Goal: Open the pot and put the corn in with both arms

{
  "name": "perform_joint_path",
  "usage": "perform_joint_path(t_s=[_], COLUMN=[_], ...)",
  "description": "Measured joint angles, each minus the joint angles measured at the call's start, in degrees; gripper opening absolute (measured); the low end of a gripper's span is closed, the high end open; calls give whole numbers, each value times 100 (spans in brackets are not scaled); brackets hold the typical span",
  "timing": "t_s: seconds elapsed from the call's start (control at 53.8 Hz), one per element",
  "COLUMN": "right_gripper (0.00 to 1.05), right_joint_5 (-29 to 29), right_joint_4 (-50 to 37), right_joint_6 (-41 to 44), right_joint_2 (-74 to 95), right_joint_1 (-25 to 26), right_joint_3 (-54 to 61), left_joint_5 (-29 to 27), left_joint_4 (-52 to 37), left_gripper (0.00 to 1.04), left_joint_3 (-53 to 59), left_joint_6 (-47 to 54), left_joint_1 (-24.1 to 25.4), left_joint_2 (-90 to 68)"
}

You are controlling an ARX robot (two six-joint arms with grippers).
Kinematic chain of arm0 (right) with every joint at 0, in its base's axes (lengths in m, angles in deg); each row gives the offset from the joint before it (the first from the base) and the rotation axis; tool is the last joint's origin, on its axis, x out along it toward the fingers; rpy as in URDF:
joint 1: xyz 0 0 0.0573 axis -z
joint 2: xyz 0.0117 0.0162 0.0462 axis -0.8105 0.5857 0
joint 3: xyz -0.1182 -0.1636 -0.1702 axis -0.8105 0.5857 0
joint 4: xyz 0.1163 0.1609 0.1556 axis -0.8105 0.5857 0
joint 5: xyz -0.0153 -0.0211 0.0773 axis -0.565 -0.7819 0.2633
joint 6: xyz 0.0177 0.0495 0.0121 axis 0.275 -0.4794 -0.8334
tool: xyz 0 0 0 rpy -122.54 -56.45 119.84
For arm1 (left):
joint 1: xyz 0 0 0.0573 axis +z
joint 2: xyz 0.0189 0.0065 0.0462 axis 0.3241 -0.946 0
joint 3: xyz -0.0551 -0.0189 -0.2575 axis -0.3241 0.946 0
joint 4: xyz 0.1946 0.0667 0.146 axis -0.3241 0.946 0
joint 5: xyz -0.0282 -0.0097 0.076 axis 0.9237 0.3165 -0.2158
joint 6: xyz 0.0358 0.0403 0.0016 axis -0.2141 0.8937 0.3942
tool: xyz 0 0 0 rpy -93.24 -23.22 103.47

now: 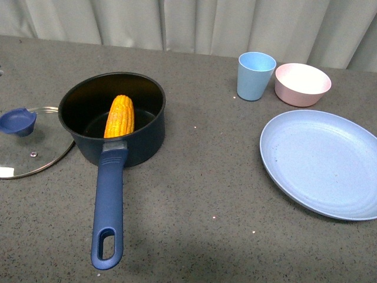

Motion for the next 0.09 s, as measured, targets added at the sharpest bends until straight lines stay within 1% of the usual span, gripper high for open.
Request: perform_joint_path(t_s=[0.093], right_gripper=[96], right_joint_5=[0], right_joint_4=[0], right_joint_6=[0], right_joint_2=[0], right_joint_1=[0], right_joint_3=[0], left_joint_5=[0], left_joint_4=[0], left_gripper=[98], left_joint_3=[0], left_joint_6=[0], left_joint_1=[0], left_joint_2=[0])
